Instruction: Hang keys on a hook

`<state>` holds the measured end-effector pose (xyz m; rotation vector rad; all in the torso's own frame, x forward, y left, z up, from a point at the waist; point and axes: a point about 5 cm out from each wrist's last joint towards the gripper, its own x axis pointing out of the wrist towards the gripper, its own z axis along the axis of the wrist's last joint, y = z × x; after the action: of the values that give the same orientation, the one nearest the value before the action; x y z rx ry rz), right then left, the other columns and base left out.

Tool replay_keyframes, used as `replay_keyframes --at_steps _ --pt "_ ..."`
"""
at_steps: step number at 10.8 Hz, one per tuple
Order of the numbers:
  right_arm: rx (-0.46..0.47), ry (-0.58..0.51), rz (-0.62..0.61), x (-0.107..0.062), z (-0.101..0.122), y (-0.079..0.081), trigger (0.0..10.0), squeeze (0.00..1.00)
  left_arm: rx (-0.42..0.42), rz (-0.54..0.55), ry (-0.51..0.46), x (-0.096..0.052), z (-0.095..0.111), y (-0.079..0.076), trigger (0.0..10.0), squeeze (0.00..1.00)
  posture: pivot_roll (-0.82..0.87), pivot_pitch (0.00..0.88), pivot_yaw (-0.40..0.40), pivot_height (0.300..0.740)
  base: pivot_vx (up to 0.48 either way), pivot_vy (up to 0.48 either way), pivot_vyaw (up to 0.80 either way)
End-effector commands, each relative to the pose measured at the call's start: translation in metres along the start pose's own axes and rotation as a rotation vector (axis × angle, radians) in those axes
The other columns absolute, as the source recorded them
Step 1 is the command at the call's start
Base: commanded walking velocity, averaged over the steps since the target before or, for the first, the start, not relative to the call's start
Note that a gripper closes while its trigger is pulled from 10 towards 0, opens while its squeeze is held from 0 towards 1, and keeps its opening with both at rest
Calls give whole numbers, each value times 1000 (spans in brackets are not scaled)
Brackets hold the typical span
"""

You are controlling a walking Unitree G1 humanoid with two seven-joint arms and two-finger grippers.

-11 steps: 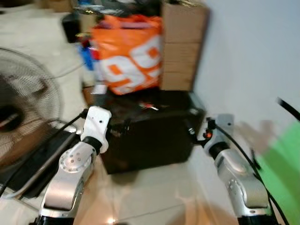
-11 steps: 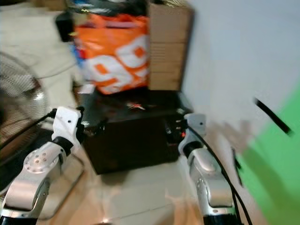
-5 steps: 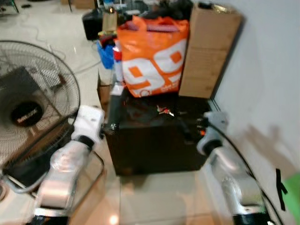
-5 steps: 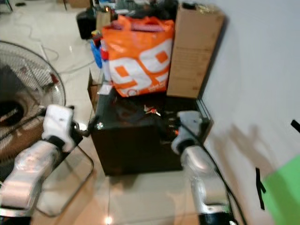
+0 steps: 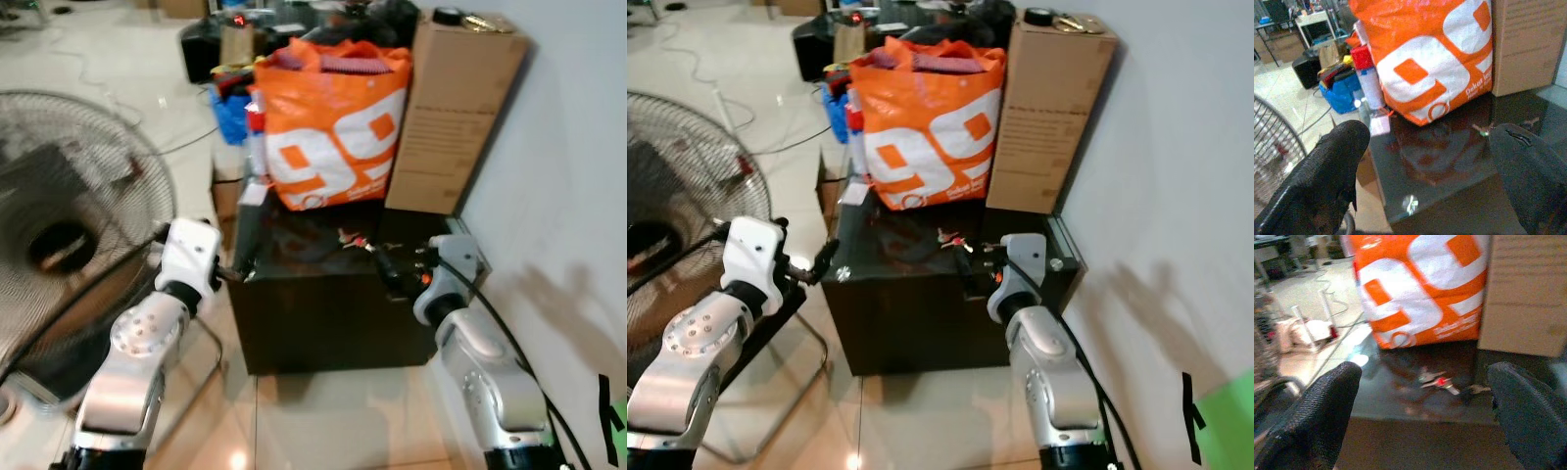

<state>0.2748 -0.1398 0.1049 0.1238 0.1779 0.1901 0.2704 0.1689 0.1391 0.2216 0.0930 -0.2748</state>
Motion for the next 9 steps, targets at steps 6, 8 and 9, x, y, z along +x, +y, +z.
replay_keyframes --at_steps 6,8,9 --pt "7 -14 -99 -1 5 -21 10000 1000 0 -29 -21 10 3 -4 10000 0 -22 0 15 740 293 0 -533" --pt "-21 -17 -103 0 5 -23 10000 1000 4 -18 -27 8 4 -3 10000 0 9 0 -7 740 294 0 0" --pt "-25 -17 -92 3 6 -22 10000 1000 6 -9 -24 6 3 -1 10000 0 13 0 -9 740 292 0 0"
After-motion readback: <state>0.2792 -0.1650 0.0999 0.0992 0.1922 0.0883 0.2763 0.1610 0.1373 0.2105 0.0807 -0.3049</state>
